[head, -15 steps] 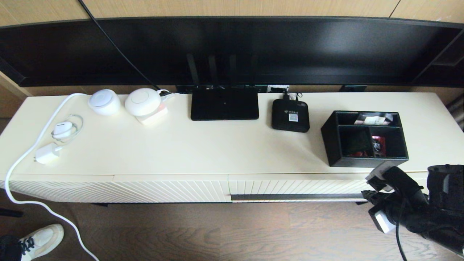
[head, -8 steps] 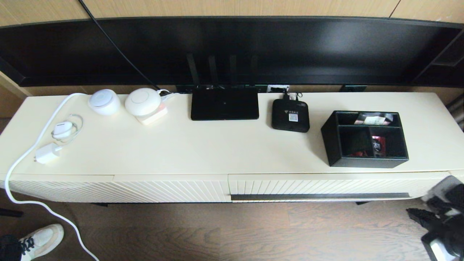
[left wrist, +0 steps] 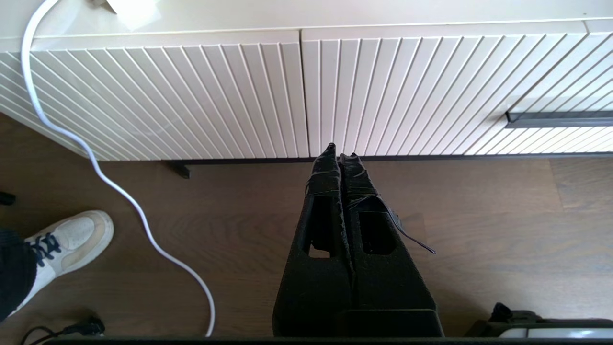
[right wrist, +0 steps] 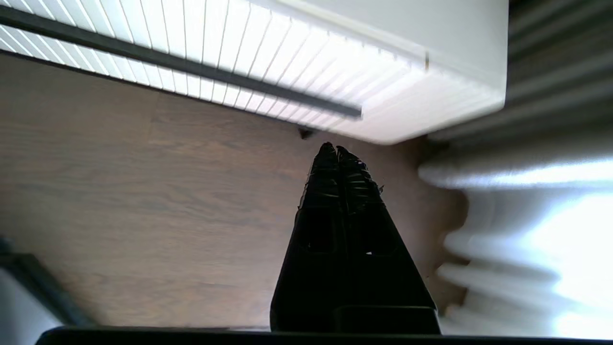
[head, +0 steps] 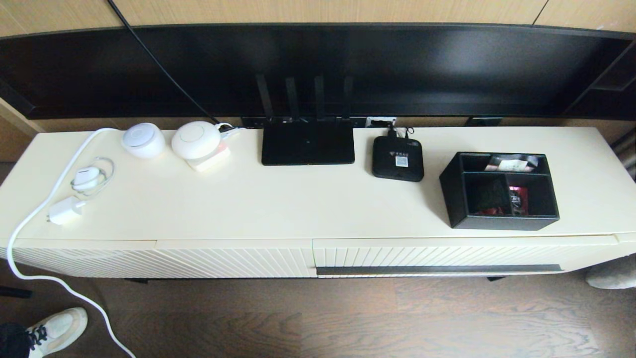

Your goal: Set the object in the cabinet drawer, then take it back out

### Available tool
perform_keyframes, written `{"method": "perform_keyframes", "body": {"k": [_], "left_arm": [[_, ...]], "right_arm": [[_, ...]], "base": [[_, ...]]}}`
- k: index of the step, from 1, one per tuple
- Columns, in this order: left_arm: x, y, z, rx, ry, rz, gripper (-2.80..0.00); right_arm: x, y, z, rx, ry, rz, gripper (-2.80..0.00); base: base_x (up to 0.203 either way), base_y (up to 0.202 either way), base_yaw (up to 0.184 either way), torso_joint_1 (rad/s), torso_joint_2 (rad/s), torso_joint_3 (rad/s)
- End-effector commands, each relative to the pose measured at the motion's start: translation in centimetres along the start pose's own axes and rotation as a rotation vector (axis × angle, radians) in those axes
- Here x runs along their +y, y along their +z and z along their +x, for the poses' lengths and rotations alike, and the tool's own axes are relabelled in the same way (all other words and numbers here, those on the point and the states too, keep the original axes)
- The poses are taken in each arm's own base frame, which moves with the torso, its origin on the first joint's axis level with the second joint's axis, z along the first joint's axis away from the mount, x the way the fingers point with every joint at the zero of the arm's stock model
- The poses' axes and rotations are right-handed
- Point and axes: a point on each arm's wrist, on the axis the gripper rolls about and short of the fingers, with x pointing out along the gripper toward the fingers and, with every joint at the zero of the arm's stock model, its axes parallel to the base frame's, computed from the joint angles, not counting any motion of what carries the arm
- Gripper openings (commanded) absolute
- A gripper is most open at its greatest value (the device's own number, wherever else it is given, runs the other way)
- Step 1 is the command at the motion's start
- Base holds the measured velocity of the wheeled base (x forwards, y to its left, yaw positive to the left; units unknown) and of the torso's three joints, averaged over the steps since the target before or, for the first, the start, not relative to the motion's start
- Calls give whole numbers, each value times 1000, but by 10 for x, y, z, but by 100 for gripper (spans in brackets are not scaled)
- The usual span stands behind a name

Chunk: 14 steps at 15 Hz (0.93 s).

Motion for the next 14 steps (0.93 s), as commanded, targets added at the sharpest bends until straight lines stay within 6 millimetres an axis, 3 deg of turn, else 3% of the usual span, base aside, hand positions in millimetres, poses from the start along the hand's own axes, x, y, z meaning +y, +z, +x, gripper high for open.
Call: {"method": "perform_keyframes", "body": {"k": [1,4,7,14], "left_arm": [[0,0,0,-1,0,0,-280],[0,0,0,1,0,0,-280],[0,0,0,1,0,0,-280],[0,0,0,1,0,0,-280]], "right_arm": [[4,-27,-26,-86,-48,64,-280],[15,-55,-24,-69,1,113,-280],[16,-54,-18,-139,12,243,-280],[27,-68,-4,-203,149,276,-280]], "base": [[0,0,0,0,0,0],[0,0,0,0,0,0],[0,0,0,0,0,0],[0,0,0,0,0,0]]}}
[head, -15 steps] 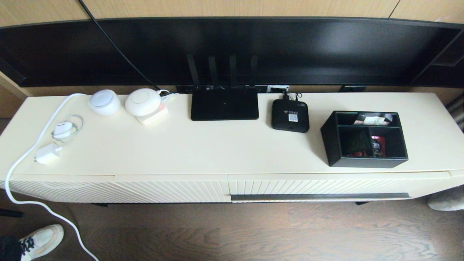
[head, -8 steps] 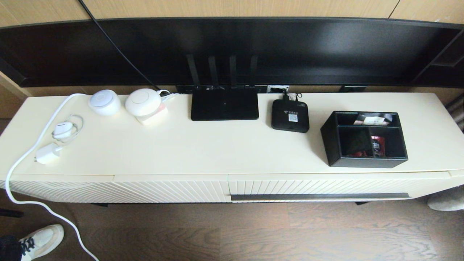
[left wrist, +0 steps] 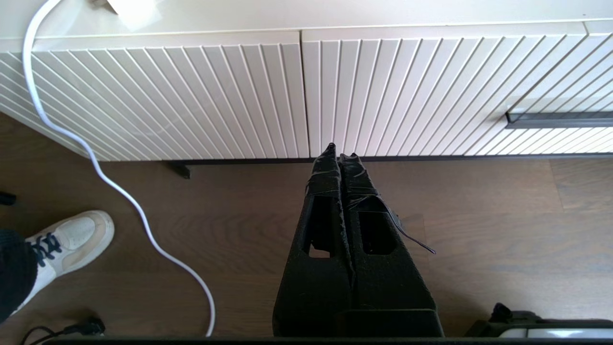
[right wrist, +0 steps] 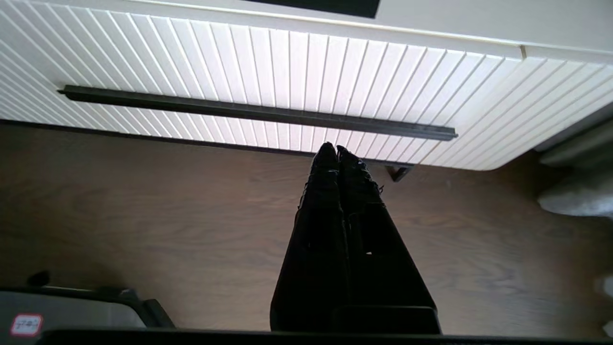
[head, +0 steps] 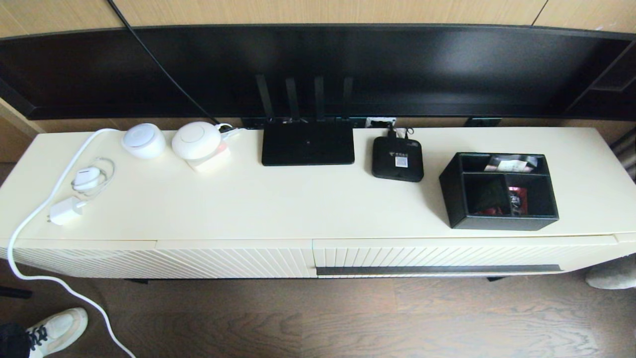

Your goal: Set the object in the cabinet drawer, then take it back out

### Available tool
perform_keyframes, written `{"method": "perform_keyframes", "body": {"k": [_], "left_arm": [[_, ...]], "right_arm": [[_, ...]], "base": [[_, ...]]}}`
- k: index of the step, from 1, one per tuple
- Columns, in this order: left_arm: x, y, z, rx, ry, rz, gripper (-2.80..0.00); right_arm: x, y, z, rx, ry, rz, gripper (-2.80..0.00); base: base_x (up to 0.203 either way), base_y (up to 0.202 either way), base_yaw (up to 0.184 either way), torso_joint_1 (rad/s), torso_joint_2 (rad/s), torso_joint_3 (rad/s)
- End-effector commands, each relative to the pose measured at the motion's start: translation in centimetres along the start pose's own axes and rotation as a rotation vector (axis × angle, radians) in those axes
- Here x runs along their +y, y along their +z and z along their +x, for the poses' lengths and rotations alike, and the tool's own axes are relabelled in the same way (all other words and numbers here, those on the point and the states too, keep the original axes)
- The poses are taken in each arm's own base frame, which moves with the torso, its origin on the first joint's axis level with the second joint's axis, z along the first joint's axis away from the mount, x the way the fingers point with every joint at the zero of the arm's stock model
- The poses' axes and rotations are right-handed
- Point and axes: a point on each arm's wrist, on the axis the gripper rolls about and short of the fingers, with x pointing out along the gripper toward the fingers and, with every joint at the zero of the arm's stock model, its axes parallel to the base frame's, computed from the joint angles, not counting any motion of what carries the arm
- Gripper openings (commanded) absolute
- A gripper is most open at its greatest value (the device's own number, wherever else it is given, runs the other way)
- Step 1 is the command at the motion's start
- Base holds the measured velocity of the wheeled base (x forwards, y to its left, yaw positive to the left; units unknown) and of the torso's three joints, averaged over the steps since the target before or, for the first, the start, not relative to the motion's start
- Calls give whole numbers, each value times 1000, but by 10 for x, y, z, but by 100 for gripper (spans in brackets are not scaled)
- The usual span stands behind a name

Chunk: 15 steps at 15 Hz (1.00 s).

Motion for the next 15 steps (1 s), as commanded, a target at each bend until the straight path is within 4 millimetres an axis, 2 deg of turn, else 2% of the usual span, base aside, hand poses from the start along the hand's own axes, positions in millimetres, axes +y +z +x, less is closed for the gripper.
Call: {"method": "perform_keyframes", "body": {"k": [1,15], "left_arm": [[0,0,0,1,0,0,-280],[0,0,0,1,0,0,-280]], "right_arm": [[0,-3,1,15,1,8,-280],[0,-3,1,13,-2,25,-280]], "base": [[0,0,0,0,0,0],[0,0,0,0,0,0]]}}
